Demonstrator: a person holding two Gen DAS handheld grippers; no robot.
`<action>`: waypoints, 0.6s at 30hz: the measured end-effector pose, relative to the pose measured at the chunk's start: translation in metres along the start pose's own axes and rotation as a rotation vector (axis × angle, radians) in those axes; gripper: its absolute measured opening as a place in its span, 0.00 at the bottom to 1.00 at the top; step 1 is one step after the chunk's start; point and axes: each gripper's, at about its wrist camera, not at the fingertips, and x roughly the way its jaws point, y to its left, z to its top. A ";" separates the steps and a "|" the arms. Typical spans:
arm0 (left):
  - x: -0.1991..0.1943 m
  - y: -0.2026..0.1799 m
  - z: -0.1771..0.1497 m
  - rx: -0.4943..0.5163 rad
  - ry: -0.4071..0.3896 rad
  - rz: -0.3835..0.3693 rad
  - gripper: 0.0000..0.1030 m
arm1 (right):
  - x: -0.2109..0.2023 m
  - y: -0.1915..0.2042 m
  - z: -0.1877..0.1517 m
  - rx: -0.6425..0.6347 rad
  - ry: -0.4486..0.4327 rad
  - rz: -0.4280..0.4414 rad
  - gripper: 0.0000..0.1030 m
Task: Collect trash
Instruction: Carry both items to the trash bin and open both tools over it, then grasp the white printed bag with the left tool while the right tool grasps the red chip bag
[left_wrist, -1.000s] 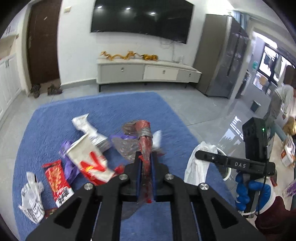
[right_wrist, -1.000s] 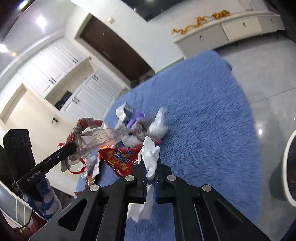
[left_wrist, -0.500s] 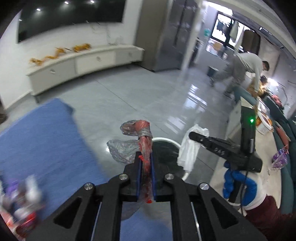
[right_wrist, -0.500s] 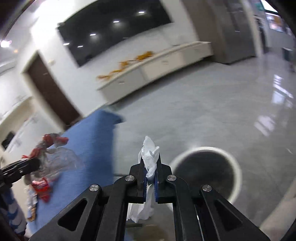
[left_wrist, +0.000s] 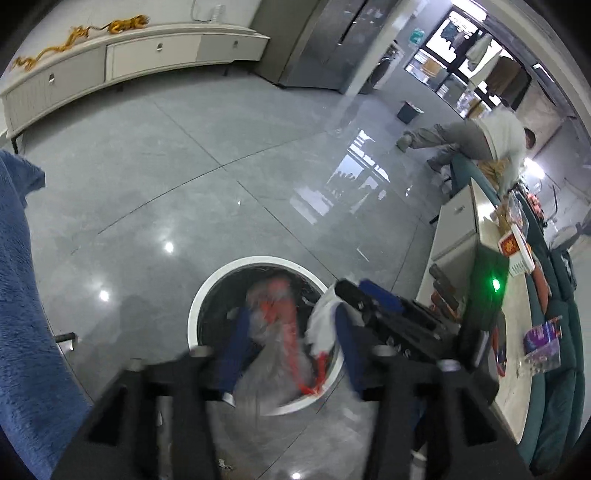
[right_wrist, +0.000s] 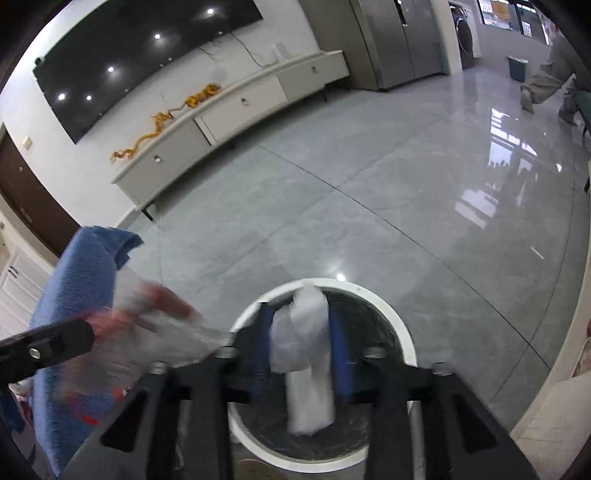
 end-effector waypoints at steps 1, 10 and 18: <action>0.002 0.003 0.000 -0.010 0.000 -0.006 0.49 | 0.001 -0.005 -0.003 0.000 0.002 -0.004 0.40; -0.060 0.007 -0.033 0.010 -0.118 0.106 0.49 | -0.019 -0.006 -0.009 0.014 -0.040 0.004 0.40; -0.173 0.026 -0.082 -0.042 -0.283 0.233 0.49 | -0.070 0.077 -0.013 -0.111 -0.104 0.165 0.40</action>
